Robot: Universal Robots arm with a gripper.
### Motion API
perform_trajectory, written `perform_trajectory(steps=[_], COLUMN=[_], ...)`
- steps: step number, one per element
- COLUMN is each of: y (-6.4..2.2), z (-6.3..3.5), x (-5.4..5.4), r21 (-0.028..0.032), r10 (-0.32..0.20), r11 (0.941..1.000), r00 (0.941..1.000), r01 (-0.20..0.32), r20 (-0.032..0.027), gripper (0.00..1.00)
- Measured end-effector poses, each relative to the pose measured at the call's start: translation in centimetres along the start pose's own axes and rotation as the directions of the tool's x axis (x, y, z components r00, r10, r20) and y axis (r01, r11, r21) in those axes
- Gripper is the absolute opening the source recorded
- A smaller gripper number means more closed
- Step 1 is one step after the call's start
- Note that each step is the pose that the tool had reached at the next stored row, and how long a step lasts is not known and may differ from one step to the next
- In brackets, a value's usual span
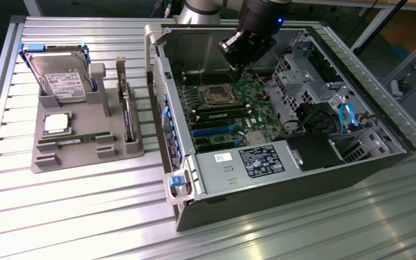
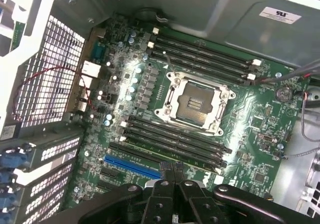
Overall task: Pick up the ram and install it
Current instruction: 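Press down the ram until it locks into place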
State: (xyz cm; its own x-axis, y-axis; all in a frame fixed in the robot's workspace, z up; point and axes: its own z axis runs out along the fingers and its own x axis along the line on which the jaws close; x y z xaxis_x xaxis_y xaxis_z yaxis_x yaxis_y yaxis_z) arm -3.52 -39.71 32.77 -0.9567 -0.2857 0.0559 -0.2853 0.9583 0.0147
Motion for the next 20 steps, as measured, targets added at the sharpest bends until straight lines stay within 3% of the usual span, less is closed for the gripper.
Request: perform_trajectory(steps=[10,16,20], y=[0.0,0.0,0.02], z=[0.01,0.03,0.03], x=[0.0,0.0,0.09], r21=[-0.0056,-0.0111,-0.0112], r10=[0.098,0.193,0.196], r11=[0.9952,0.9812,0.9805], r00=[0.9952,0.9812,0.9805], r01=[-0.098,-0.193,-0.196], r20=[0.0012,0.0018,0.0031], gripper=[0.1,0.1,0.1])
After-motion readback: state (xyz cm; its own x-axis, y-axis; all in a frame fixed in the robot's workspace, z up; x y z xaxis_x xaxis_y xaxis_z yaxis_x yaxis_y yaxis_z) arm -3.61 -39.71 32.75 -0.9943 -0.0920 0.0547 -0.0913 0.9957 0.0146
